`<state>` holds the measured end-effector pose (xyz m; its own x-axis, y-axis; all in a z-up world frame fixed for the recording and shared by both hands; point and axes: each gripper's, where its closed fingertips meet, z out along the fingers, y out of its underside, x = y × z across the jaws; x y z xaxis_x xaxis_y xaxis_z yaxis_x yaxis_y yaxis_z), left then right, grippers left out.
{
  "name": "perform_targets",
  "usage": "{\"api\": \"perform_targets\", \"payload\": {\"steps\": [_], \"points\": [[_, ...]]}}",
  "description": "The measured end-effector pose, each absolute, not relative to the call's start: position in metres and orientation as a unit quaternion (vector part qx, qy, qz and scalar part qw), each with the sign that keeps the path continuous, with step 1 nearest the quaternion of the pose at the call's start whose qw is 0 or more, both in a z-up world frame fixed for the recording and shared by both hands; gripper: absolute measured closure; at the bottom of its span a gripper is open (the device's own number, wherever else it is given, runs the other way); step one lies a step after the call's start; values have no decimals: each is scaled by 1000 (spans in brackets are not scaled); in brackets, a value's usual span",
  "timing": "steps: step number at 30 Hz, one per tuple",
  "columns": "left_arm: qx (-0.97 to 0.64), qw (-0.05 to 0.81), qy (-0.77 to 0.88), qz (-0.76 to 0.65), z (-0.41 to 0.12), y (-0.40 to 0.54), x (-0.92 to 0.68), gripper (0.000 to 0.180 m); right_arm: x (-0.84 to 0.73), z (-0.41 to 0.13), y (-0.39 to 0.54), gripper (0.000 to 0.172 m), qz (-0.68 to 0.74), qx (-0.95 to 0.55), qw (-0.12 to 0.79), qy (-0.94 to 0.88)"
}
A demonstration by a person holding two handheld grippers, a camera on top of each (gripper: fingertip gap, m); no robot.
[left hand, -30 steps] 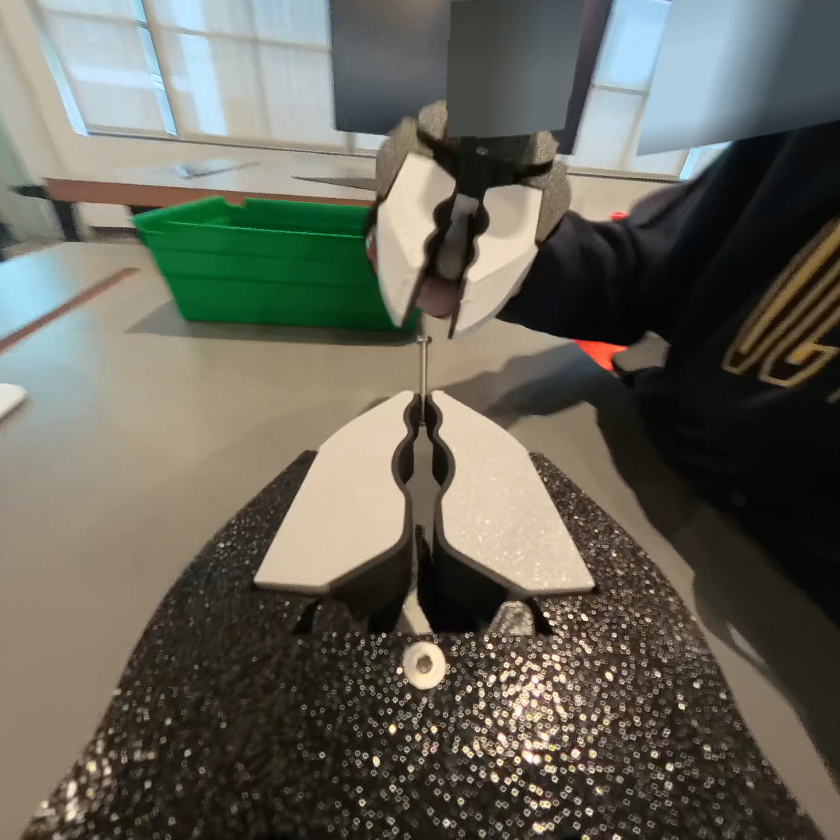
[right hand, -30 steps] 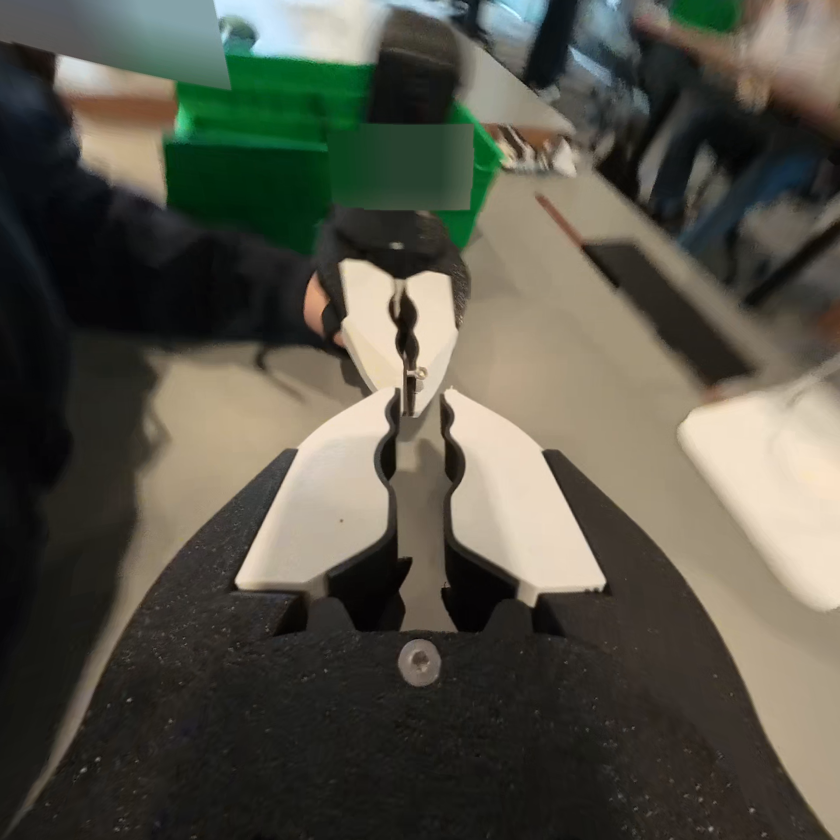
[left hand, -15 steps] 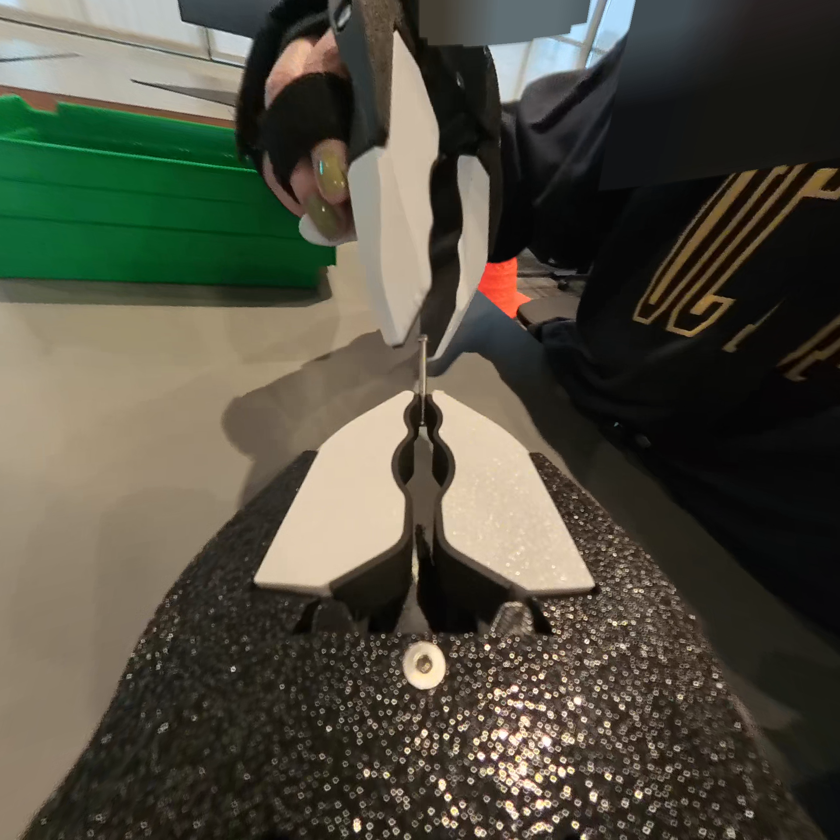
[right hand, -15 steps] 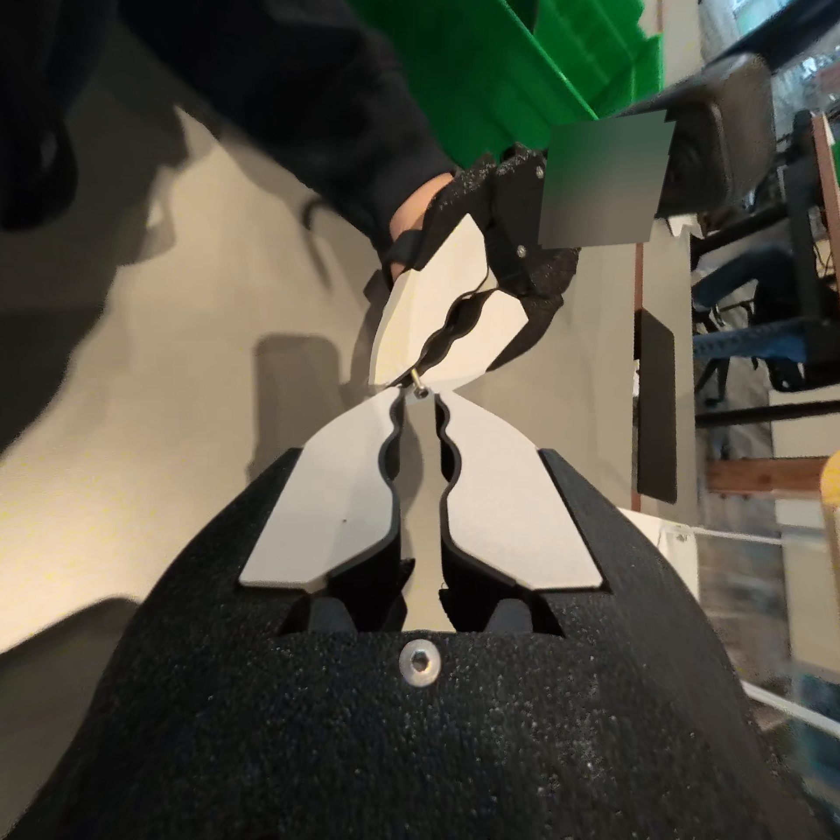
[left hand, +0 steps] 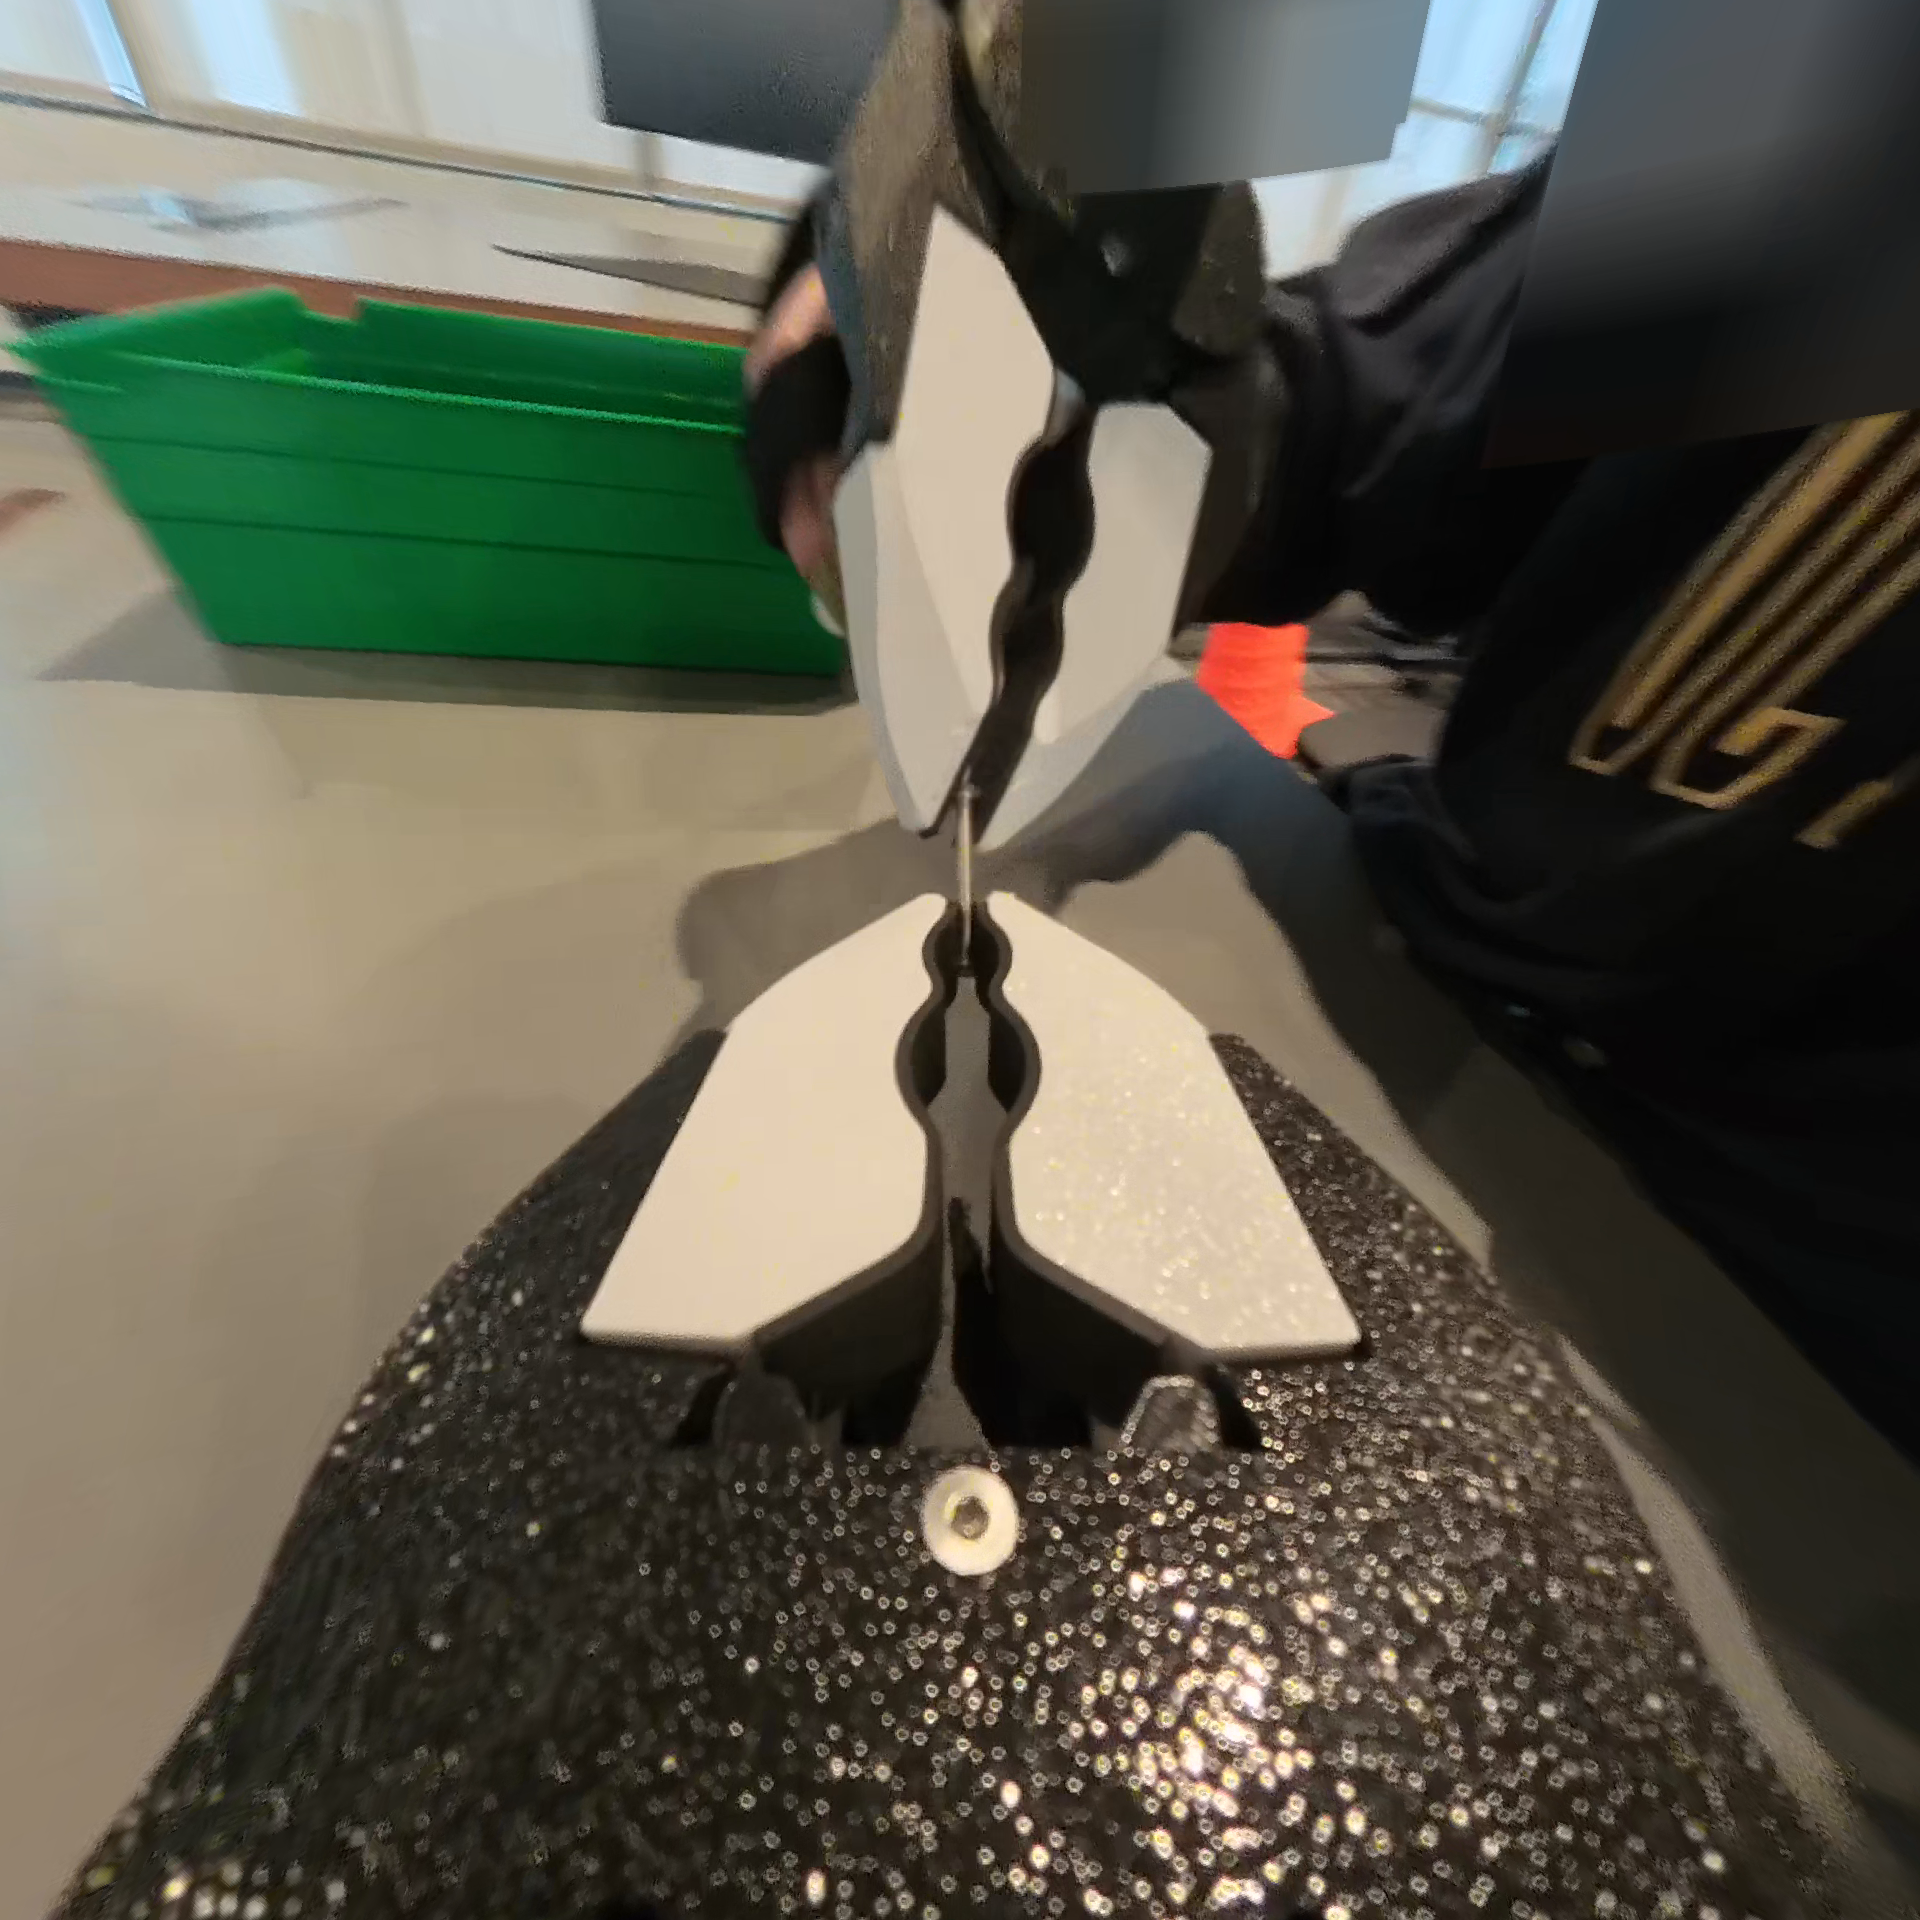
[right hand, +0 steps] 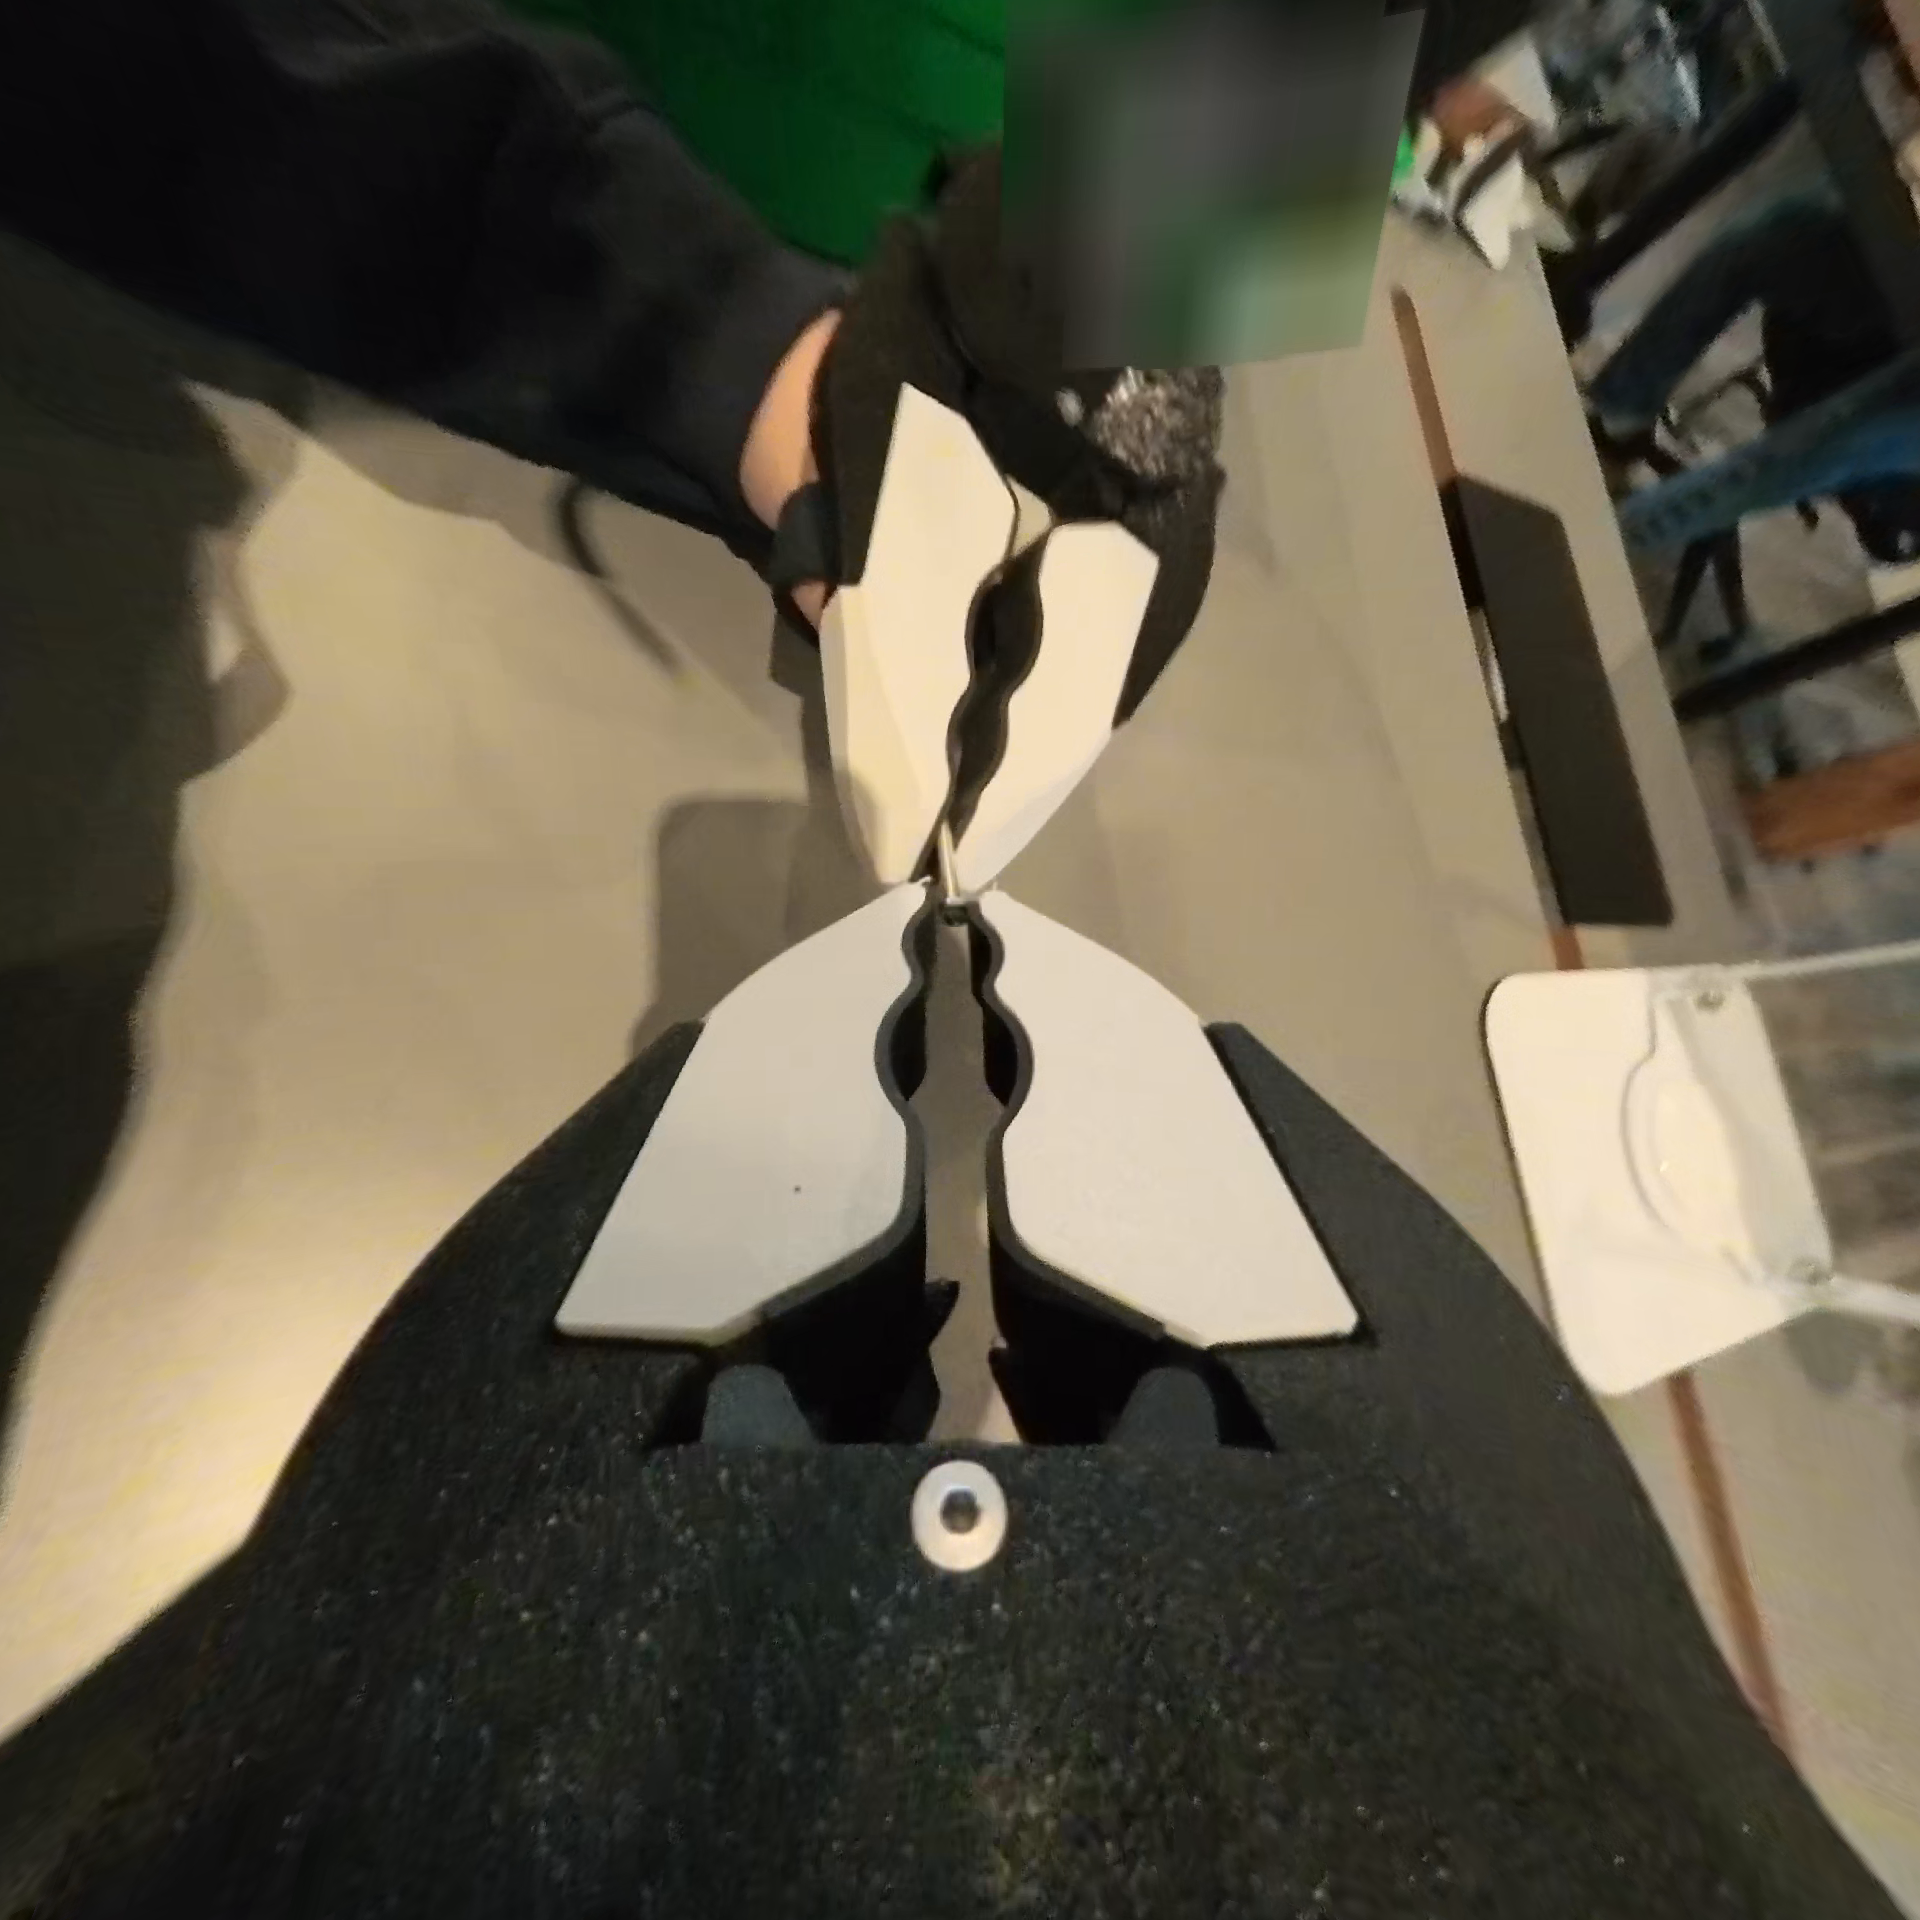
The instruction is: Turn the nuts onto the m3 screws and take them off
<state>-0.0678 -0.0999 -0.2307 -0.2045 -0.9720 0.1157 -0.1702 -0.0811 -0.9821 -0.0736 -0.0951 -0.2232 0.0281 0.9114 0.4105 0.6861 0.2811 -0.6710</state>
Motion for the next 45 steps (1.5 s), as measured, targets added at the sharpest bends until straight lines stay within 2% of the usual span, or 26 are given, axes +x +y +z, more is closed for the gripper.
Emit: {"api": "perform_targets", "payload": {"steps": [1, 5, 14, 18, 24, 31, 36, 45], "points": [[-508, 390, 560, -526, -229, -97, -68, 179, -72, -225, -94, 167, 141, -604, 413, -667], [-508, 428, 553, -503, -223, -92, -66, 179, -70, -229, -91, 167, 180, -655, 416, -605], [-495, 440, 548, -511, -218, -93, -67, 179, -74, -221, -94, 166, 290, -673, 419, -536], [-483, 450, 529, -533, -209, -92, -70, 179, -74, -215, -93, 154, 276, -639, 465, -547], [-471, 460, 501, -562, -198, -89, -76, 179, -74, -204, -91, 156, 264, -614, 526, -526], [-461, 471, 471, -586, -189, -88, -77, 179, -79, -170, -84, 146, 371, -582, 607, -395], [-447, 464, 436, -629, -179, -88, -80, 179, -96, -158, -86, 144, 432, -549, 620, -358], [-443, 461, 430, -638, -177, -88, -80, 179, -109, -158, -83, 146, 451, -539, 616, -355]]}}
